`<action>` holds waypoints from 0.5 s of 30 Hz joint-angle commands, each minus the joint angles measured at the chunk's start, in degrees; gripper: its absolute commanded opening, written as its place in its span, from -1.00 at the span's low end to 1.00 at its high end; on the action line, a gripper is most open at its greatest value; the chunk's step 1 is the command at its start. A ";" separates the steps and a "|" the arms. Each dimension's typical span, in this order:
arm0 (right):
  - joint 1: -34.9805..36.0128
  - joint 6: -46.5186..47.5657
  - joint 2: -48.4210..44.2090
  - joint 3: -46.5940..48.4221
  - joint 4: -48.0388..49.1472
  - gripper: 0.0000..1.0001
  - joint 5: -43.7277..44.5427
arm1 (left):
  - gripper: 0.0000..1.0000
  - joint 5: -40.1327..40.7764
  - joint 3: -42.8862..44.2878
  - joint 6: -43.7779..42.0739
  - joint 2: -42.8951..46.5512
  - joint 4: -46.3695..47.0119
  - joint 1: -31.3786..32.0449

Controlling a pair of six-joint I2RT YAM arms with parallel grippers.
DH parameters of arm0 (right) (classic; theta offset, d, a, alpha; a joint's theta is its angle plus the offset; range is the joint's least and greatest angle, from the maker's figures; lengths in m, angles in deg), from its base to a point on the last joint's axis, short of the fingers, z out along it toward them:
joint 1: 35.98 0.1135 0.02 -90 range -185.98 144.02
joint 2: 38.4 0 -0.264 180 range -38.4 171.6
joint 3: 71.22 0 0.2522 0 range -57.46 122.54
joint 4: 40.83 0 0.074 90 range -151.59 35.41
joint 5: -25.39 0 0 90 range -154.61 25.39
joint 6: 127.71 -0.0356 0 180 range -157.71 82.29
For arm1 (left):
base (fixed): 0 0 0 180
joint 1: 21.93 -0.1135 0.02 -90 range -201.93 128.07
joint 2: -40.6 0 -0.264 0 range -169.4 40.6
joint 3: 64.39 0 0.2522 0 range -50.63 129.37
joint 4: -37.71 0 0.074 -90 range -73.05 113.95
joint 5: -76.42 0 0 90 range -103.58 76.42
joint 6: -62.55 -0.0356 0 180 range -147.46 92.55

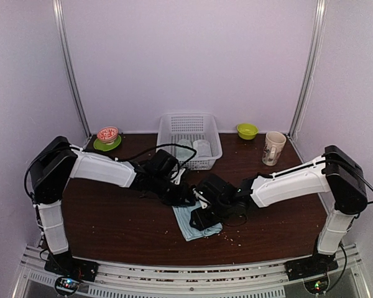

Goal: Roll the towels
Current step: Roll the towel at the center of the board.

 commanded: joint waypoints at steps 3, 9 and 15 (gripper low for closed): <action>-0.34 -0.02 -2.05 -1.52 -0.96 0.06 -0.74 | -1.00 -1.38 2.17 0.57 -3.77 2.30 -0.22; -0.34 2.25 -5.42 0.08 -5.28 0.17 -1.79 | -1.00 -0.81 1.95 1.24 -7.02 2.39 -1.56; -0.54 1.36 -11.15 -2.93 -7.73 -0.02 2.67 | -1.00 0.21 2.04 1.19 -8.49 2.12 -2.49</action>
